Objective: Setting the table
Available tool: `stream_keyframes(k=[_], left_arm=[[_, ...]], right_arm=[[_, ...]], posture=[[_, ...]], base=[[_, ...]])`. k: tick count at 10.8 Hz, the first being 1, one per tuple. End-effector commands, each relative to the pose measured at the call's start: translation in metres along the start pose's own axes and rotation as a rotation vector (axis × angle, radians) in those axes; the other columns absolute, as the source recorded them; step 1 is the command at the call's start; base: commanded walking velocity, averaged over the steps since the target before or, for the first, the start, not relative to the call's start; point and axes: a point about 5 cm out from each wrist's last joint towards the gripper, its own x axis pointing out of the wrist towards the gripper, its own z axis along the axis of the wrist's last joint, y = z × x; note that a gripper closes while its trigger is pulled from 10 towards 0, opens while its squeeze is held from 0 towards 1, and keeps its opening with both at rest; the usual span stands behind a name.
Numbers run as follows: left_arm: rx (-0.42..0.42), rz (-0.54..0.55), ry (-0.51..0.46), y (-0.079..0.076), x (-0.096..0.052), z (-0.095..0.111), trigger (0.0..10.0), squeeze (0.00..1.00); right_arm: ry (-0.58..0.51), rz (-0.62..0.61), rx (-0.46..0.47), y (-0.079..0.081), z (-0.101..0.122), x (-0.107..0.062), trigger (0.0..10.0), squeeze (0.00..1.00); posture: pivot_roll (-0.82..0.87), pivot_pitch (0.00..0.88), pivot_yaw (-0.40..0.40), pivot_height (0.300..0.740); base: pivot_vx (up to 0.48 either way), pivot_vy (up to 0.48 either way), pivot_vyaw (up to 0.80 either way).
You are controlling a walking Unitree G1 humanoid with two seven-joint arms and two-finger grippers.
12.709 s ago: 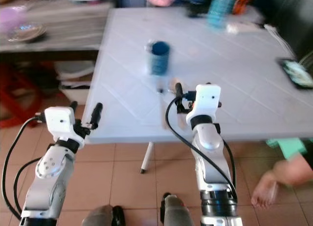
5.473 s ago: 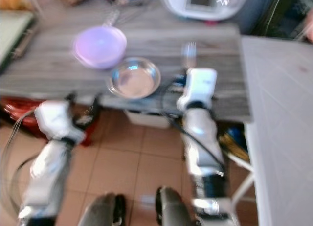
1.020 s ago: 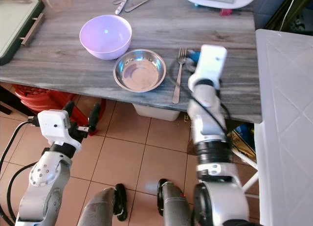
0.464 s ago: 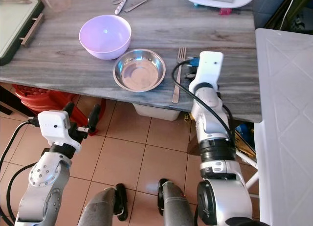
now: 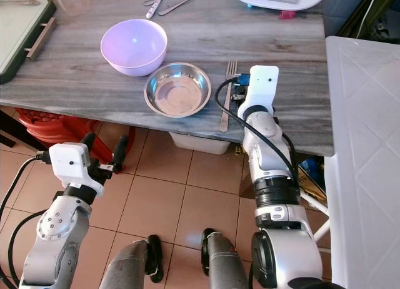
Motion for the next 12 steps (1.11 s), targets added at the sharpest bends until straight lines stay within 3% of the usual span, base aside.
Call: stream_keyframes(k=[1, 9, 12], left_arm=[[0.013, -0.008, 0.015, 0.000, -0.003, -0.001, 10.0, 0.00], [0.017, -0.007, 0.021, 0.000, -0.003, -0.001, 10.0, 0.00], [0.007, -0.007, 0.018, -0.001, -0.004, -0.001, 10.0, 0.00]], right_arm=[[0.036, 0.045, 0.000, 0.010, -0.007, -0.001, 10.0, 0.00], [-0.002, 0.076, 0.017, 0.015, -0.004, -0.002, 10.0, 0.00], [-0.067, -0.008, -0.031, -0.003, 0.008, -0.012, 10.0, 0.00]], posture=[[0.01, 0.285, 0.032, 0.740], [0.01, 0.285, 0.035, 0.740], [0.01, 0.284, 0.031, 0.740]], base=[[0.000, 0.000, 0.00], [0.000, 0.000, 0.00], [0.000, 0.000, 0.00]])
